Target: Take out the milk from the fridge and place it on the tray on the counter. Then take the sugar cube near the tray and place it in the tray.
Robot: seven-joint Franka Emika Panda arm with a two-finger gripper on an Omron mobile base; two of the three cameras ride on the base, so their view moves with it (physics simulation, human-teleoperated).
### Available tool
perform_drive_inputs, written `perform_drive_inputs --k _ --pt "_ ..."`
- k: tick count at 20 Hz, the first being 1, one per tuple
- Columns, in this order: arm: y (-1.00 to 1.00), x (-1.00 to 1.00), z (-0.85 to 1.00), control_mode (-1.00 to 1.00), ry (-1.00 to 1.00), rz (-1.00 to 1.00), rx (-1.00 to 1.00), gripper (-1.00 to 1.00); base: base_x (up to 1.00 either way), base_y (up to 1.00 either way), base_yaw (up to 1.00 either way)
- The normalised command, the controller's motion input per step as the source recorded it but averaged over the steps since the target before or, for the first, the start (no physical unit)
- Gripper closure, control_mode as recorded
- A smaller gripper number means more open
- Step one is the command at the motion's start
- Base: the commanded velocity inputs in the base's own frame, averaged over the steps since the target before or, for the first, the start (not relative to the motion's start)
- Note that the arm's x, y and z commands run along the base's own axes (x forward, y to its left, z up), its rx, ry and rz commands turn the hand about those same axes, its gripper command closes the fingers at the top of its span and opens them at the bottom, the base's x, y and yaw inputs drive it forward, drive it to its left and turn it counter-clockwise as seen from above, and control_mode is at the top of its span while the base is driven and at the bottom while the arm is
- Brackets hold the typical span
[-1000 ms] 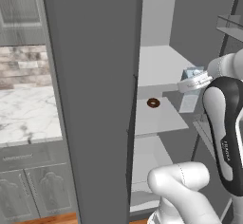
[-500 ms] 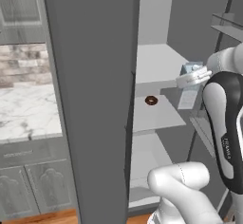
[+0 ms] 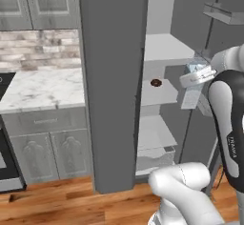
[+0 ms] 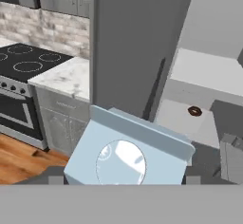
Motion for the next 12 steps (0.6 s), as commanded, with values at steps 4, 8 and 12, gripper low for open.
perform_drive_inputs --k 4,8,12 --pt "0.00 0.00 0.00 1.00 0.00 0.00 0.00 1.00 -0.94 1.00 0.26" --pt "0.00 0.00 0.00 1.00 0.00 0.00 0.00 1.00 -0.40 1.00 0.60" --pt "0.00 0.00 0.00 1.00 0.00 0.00 0.00 1.00 -0.04 0.90 0.79"
